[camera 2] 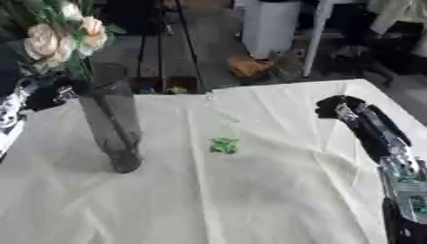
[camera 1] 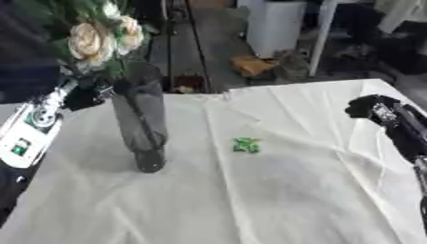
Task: Arrange flowers into the vase.
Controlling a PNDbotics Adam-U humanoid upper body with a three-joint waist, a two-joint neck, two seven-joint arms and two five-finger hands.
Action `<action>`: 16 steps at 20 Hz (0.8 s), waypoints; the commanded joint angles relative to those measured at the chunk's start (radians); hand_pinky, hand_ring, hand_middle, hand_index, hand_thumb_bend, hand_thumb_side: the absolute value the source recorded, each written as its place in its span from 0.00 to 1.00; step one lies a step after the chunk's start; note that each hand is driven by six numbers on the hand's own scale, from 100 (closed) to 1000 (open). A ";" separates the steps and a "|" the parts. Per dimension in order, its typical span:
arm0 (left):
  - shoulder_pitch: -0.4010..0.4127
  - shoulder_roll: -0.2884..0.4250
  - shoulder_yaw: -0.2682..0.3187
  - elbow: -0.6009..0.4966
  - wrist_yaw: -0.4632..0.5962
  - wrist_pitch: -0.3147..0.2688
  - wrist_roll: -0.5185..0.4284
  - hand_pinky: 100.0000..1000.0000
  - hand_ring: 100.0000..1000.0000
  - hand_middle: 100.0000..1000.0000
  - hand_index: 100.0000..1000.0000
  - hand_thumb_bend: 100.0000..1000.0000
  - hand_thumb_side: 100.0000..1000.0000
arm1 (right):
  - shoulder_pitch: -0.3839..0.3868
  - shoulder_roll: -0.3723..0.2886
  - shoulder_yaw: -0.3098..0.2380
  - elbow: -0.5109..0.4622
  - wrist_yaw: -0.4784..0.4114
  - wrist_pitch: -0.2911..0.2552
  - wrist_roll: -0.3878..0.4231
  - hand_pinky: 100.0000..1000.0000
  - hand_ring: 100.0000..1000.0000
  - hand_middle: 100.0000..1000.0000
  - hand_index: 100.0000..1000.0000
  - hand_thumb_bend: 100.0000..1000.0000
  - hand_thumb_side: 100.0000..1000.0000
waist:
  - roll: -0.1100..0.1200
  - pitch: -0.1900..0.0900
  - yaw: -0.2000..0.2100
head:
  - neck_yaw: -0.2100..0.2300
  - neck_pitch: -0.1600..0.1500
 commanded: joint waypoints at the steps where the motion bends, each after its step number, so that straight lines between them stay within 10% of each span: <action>1: -0.024 0.030 0.016 -0.033 0.007 -0.001 0.030 0.79 0.75 0.73 0.78 0.91 0.95 | -0.020 -0.014 -0.007 -0.008 0.006 -0.002 -0.003 0.77 0.71 0.47 0.68 0.00 0.81 | 0.000 -0.011 0.001 | -0.002 -0.008; 16: 0.080 0.028 0.089 -0.154 0.038 0.084 0.108 0.79 0.74 0.72 0.77 0.92 0.94 | -0.016 -0.013 -0.009 -0.012 0.005 0.001 -0.002 0.77 0.71 0.46 0.68 0.00 0.81 | 0.001 -0.014 0.009 | -0.006 -0.011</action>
